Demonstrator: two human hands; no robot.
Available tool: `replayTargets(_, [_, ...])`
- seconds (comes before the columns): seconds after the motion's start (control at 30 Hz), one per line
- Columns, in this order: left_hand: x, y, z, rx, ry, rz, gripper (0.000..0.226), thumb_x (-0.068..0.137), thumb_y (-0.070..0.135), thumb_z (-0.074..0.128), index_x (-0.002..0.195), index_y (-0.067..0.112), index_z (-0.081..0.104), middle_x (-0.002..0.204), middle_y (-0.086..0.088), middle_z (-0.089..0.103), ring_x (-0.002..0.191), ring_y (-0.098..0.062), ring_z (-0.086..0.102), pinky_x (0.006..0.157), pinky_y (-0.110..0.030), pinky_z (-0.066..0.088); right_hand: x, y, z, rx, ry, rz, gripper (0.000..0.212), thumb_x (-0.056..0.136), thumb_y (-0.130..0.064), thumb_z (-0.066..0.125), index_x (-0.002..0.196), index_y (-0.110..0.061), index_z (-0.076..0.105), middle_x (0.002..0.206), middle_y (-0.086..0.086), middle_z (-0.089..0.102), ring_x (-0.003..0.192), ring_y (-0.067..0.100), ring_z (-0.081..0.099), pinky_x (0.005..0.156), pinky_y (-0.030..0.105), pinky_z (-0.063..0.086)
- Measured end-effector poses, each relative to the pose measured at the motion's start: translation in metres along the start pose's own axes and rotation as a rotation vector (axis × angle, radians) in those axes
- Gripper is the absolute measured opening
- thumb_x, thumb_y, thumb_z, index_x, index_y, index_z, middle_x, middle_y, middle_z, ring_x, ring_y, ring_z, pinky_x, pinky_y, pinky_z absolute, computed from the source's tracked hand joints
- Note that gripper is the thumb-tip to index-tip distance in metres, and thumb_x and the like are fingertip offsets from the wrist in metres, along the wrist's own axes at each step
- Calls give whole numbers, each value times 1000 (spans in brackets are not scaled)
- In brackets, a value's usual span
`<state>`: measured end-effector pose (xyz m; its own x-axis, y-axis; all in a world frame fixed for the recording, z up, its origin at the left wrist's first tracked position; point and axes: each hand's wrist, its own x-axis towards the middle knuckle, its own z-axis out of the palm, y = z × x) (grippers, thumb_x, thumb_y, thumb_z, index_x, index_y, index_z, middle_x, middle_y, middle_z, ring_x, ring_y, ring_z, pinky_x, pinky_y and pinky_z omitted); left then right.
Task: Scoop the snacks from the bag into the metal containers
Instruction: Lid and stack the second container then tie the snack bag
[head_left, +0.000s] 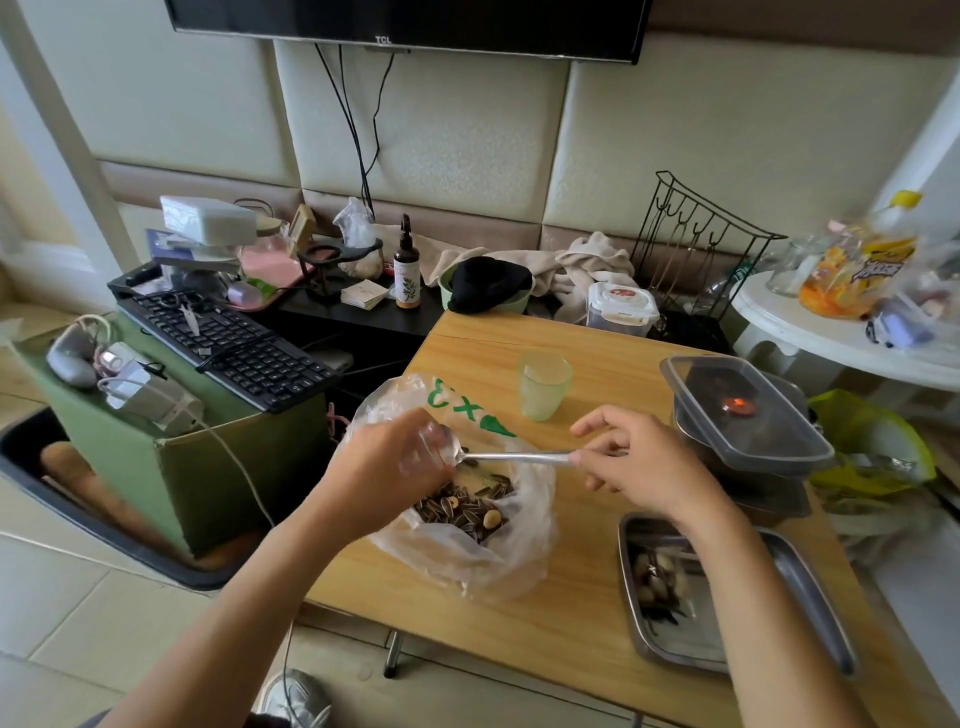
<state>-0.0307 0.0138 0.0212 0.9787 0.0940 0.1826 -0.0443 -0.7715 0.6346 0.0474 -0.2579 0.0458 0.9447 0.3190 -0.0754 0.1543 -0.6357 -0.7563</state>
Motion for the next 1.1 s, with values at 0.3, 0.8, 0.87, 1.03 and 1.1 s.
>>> replayTargets(0.3, [-24, 14, 43, 377, -484, 295, 61, 80, 55, 79, 130, 33, 54, 122, 12, 59, 106, -8, 58, 88, -26, 51, 2, -11, 18, 741, 83, -54, 19, 94, -14, 74, 111, -6, 74, 90, 17, 77, 85, 26, 74, 81, 31, 60])
replayTargets(0.8, [-7, 37, 32, -353, 253, 121, 12, 83, 22, 78, 93, 25, 72, 90, 14, 70, 88, -3, 62, 71, -21, 50, 12, -10, 34, 418, 382, -310, 17, 108, -20, 54, 107, -13, 70, 87, 3, 76, 78, 19, 77, 72, 41, 64])
replayTargets(0.87, [-5, 38, 31, -432, 275, 93, 11, 90, 17, 76, 97, 25, 73, 89, 14, 71, 89, -4, 65, 77, -23, 52, 12, -10, 32, 403, 397, -310, 17, 108, -20, 55, 106, -13, 71, 89, 2, 75, 78, 18, 76, 72, 38, 64])
replayTargets(1.03, [-7, 33, 40, -204, -230, 209, 23, 90, 38, 76, 100, 45, 57, 94, 22, 64, 91, 2, 63, 87, -24, 54, 13, -9, 28, 406, 387, -313, 18, 109, -20, 53, 105, -14, 70, 91, 3, 74, 79, 19, 77, 72, 40, 63])
replayTargets(1.1, [-13, 36, 51, -30, -468, 238, 31, 87, 50, 77, 112, 42, 59, 102, 23, 63, 90, 2, 61, 86, -26, 55, 13, -8, 27, 397, 380, -312, 18, 108, -21, 52, 105, -15, 69, 91, 3, 74, 79, 19, 77, 74, 41, 64])
